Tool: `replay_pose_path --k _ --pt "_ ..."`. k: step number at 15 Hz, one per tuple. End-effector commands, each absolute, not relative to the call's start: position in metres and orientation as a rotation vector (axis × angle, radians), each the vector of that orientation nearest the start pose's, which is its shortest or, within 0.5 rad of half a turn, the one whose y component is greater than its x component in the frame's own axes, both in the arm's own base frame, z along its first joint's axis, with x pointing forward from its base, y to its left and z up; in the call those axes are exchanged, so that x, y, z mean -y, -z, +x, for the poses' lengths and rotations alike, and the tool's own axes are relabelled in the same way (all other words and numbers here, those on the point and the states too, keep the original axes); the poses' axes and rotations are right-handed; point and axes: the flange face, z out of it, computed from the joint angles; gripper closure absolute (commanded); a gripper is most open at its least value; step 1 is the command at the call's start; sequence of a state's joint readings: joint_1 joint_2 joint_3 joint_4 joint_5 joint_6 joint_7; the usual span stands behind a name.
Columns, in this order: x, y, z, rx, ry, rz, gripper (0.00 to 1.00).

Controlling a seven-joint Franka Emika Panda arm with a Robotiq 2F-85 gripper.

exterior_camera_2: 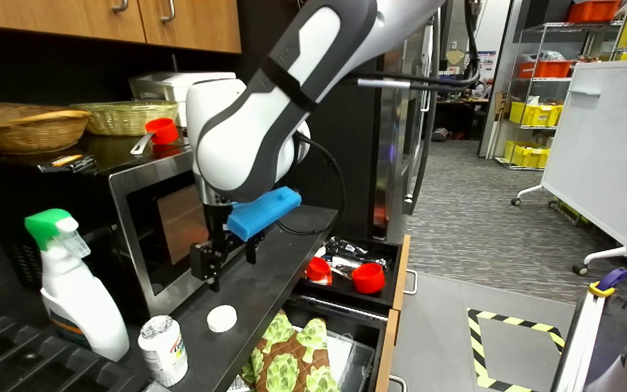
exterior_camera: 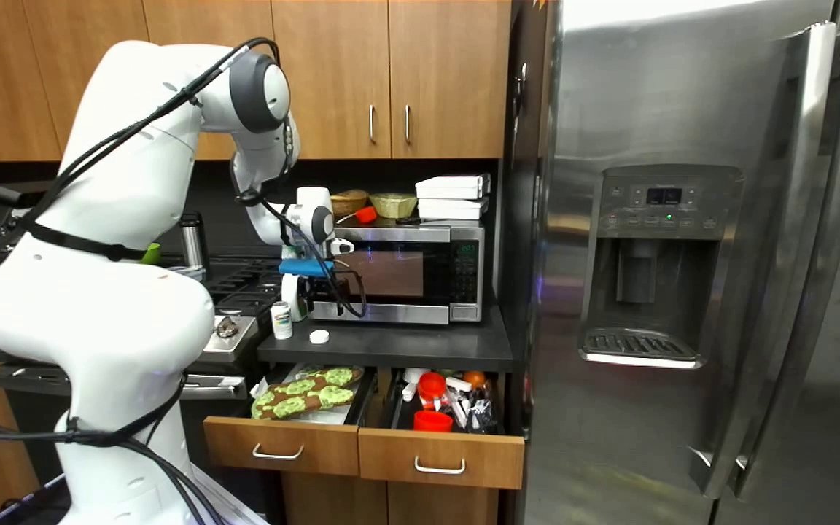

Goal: Put the lid on the bottle

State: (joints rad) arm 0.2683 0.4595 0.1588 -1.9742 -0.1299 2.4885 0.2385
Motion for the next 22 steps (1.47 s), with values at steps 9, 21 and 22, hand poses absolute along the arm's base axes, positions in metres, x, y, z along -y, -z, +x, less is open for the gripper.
replay_pose_path --k 9,21,22 --pt "-0.271 -0.214 0.566 0.346 0.031 -3.089 0.00" --pt "-0.275 -0.194 0.575 0.382 0.042 -3.056 0.00" --pt "-0.275 -0.192 0.576 0.385 0.043 -3.054 0.00"
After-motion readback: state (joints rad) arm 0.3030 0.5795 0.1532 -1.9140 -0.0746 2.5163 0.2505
